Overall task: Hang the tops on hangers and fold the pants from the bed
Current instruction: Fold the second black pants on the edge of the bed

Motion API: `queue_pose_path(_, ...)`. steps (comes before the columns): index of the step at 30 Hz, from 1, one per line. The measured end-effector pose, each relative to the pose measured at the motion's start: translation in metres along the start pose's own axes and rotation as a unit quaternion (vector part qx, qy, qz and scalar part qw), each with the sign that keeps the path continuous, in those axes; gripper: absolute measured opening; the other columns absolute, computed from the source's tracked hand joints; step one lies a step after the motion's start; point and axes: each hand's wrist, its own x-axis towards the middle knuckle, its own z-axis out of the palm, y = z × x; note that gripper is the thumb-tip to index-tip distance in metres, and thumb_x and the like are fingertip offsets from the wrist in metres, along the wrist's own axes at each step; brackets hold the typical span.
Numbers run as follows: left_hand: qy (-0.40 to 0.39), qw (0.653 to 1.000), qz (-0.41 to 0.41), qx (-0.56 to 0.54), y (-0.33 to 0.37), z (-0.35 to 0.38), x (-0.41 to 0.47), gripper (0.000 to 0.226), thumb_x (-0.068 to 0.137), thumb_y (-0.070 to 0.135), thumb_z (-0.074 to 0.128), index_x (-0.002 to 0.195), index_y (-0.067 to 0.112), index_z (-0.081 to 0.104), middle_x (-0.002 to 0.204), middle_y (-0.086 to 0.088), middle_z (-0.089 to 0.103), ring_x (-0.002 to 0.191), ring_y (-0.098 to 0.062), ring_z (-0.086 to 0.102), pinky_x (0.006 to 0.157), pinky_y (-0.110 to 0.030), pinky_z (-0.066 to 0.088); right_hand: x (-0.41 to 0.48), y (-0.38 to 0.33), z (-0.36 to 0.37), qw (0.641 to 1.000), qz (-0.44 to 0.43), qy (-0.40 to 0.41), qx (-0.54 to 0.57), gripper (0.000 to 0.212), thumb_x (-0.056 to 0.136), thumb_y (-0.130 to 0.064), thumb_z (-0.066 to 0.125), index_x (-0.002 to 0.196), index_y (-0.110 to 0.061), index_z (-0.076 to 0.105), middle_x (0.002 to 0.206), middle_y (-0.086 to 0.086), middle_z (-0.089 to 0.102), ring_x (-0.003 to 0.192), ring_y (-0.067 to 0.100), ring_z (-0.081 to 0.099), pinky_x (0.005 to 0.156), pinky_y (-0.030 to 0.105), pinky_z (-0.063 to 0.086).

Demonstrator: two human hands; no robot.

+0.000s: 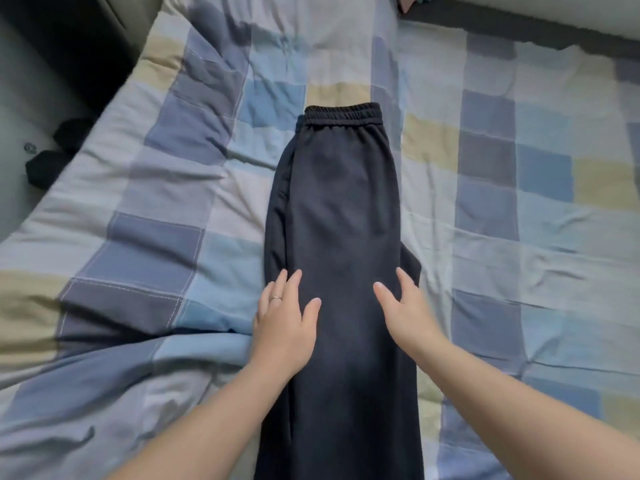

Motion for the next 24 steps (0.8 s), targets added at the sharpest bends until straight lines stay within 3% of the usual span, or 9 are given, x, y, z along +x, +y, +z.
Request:
queue_pose_path(8,-0.001,0.997,-0.071,-0.029,-0.041,0.043,-0.162,0.060,0.102,0.042,0.046,0.157,0.025,0.025,0.166,0.005,0.017,0.152,-0.015,0.011,0.122,-0.037,0.016,-0.105,0.084,-0.017,0.998,0.002,-0.054,-0.035,0.064,0.102,-0.046,0.045,0.158,-0.024,0.021,0.164,-0.006,0.022,0.150,0.016,0.023,0.121,0.039,0.023)
queue_pose_path(18,-0.021,0.980,-0.185,-0.075,-0.121,0.101,-0.263,0.072,0.098,0.038,0.058,0.157,0.021,0.019,0.159,-0.002,0.030,0.141,-0.024,0.038,0.112,-0.040,0.035,-0.167,0.220,0.010,0.993,0.077,-0.092,-0.003,0.058,0.101,-0.043,0.050,0.153,-0.026,0.032,0.150,-0.002,0.048,0.132,0.020,0.051,0.112,0.044,0.040)
queue_pose_path(22,-0.043,0.976,-0.206,-0.054,-0.144,0.122,-0.267,0.071,0.094,0.045,0.063,0.150,0.021,0.028,0.135,-0.003,0.053,0.120,-0.024,0.054,0.103,-0.047,0.046,-0.174,0.269,0.028,0.992,0.103,-0.069,0.010,0.063,0.100,-0.036,0.055,0.155,-0.022,0.028,0.155,0.000,0.041,0.136,0.023,0.046,0.112,0.043,0.041)
queue_pose_path(24,-0.054,0.978,-0.200,-0.029,-0.151,0.132,-0.264,0.060,0.092,0.049,0.063,0.138,0.021,0.039,0.123,-0.001,0.060,0.113,-0.026,0.058,0.099,-0.048,0.047,-0.174,0.288,0.035,0.995,0.083,-0.055,-0.012,0.062,0.095,-0.034,0.060,0.151,-0.024,0.034,0.149,0.002,0.045,0.132,0.023,0.049,0.110,0.046,0.043)
